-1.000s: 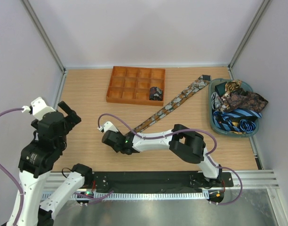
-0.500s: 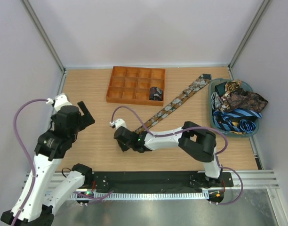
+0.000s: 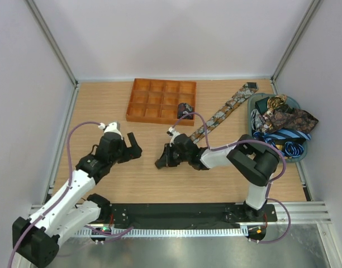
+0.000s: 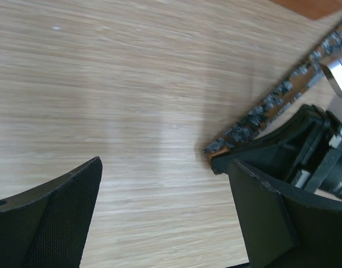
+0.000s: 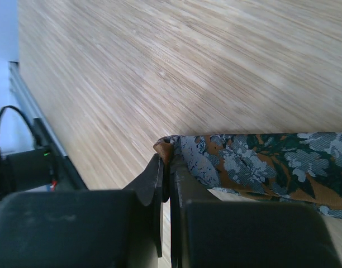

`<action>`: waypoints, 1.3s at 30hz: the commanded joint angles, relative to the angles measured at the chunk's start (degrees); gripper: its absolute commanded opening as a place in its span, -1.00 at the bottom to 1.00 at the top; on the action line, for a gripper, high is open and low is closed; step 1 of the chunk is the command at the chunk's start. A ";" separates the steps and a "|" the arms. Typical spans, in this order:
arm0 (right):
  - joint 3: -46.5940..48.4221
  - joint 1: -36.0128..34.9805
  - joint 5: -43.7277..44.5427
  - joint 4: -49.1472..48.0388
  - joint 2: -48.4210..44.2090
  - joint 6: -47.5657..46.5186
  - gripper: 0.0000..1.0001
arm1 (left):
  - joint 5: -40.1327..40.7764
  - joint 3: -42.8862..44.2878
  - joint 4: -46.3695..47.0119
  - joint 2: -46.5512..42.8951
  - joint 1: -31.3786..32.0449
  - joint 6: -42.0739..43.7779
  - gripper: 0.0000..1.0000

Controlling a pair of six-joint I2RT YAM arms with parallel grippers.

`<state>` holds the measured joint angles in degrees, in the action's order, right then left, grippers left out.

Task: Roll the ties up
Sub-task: Roll the tie

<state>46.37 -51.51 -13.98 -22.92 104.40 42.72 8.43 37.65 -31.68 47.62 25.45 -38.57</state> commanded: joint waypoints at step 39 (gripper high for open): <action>-9.45 13.27 -15.73 -18.20 4.40 9.39 -0.97 | -22.31 -4.43 44.78 30.25 13.83 37.59 0.54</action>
<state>38.20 -38.37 -29.50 -35.94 107.26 50.57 -10.66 30.00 10.17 76.27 39.00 -4.16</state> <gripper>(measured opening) 0.070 0.777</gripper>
